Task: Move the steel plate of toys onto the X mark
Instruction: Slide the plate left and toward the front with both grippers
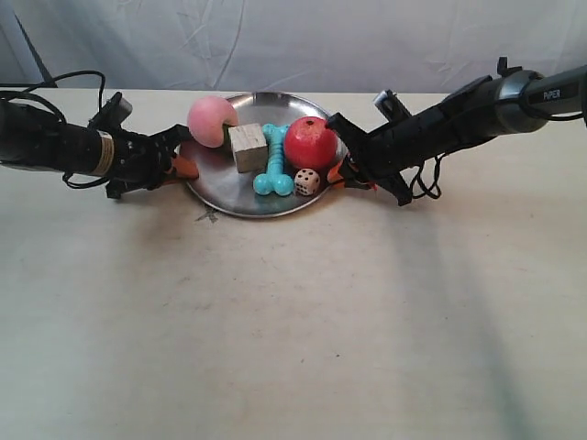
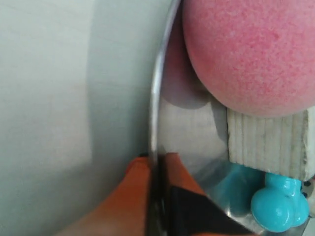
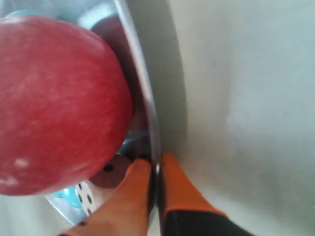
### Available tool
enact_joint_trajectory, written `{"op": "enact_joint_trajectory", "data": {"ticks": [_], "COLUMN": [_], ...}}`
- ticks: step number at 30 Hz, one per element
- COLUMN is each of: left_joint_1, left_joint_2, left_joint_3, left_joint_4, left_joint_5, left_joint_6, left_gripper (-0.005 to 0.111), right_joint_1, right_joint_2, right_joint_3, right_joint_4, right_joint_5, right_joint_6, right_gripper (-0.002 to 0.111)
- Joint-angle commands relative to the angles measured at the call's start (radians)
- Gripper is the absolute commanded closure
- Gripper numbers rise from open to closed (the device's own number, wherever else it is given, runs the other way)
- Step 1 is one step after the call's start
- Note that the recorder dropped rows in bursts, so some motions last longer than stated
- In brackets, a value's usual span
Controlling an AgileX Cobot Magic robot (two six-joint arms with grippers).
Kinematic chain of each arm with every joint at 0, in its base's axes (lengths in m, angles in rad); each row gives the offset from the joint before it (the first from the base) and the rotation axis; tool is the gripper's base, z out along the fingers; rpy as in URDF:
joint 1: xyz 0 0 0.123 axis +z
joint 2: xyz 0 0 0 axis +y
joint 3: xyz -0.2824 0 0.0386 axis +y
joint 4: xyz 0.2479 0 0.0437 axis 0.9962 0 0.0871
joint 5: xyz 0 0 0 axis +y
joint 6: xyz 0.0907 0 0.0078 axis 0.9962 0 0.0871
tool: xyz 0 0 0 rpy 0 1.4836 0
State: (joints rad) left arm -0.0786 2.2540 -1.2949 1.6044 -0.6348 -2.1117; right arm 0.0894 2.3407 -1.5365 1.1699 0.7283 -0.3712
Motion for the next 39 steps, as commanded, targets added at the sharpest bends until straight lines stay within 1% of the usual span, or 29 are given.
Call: {"op": "enact_joint_trajectory", "data": {"ticks": [1,6,8,12,16,18,23,28,32,36,39], "left_joint_1": [-0.029,-0.029,-0.029,0.019,0.067,0.076,0.079,0.089,0.136,0.202,0.226], "left_joint_2": [-0.064,-0.088,-0.096,-0.109,-0.145,-0.166,-0.227,-0.275,-0.291,-0.301,-0.313], "left_joint_3": [-0.003,0.001,0.026,0.087,0.144,0.169,0.233,0.301,0.368,0.431,0.470], "left_joint_4": [0.061,0.085,0.086,0.070,0.063,0.077,0.113,0.140,0.140,0.140,0.140], "left_joint_5": [-0.142,-0.211,-0.213,-0.298,-0.335,-0.353,-0.353,-0.315,-0.310,-0.332,-0.329], "left_joint_6": [0.018,0.018,0.018,0.018,0.018,0.018,0.018,0.018,0.018,0.018,0.018], "left_gripper": [0.107,0.107,0.107,0.107,0.107,0.107,0.107,0.107,0.107,0.107,0.107], "right_joint_1": [0.021,0.021,0.021,0.021,0.021,0.021,0.021,0.023,0.032,0.045,0.062], "right_joint_2": [-0.047,-0.047,-0.047,-0.065,-0.100,-0.104,-0.104,-0.104,-0.104,-0.104,-0.100], "right_joint_3": [-0.007,-0.007,-0.007,-0.007,-0.007,-0.007,-0.007,-0.007,-0.007,-0.007,-0.007], "right_joint_4": [0.026,0.026,0.028,0.028,0.026,0.020,-0.027,-0.075,-0.075,-0.075,-0.075], "right_joint_5": [0.104,0.191,0.237,0.275,0.287,0.317,0.393,0.404,0.406,0.404,0.396], "right_joint_6": [-0.003,0.033,0.033,0.035,0.055,0.065,0.083,0.110,0.114,0.116,0.119], "right_gripper": [0.109,0.109,0.109,0.109,0.109,0.109,0.109,0.109,0.109,0.109,0.109]}}
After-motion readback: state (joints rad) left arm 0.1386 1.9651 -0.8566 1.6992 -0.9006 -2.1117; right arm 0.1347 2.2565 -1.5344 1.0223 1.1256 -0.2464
